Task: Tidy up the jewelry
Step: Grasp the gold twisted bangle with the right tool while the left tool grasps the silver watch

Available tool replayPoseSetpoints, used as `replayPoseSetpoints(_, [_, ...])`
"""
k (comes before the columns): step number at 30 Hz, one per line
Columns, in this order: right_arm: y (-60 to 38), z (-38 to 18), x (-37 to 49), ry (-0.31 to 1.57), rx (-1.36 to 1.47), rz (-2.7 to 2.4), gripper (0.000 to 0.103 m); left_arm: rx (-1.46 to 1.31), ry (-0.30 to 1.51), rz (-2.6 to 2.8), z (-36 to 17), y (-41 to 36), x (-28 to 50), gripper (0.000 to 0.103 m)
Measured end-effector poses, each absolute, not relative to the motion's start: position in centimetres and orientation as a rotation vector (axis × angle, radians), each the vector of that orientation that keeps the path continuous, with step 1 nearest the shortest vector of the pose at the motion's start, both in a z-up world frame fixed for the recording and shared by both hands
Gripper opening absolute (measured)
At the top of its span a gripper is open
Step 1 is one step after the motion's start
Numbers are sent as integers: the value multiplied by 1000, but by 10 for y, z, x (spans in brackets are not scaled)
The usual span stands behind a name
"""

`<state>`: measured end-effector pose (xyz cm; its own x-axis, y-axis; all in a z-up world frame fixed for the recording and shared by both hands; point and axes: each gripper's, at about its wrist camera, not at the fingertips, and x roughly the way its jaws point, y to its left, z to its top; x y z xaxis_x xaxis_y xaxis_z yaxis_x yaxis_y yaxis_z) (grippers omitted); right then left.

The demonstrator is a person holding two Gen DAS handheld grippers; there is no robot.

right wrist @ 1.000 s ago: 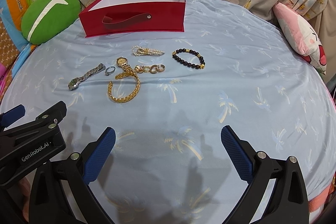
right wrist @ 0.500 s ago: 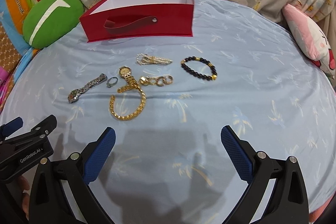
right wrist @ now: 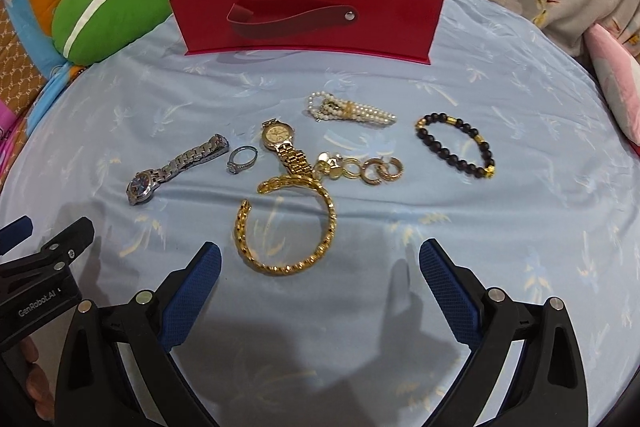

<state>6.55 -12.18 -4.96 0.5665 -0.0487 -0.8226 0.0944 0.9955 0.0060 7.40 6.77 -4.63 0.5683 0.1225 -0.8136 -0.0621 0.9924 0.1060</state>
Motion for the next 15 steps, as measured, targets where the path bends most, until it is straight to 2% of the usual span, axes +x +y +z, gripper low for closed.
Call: replayPoseSetpoints(15, [-131, -45, 61, 963, 93, -122, 95, 48, 977, 69, -48, 65, 82, 98])
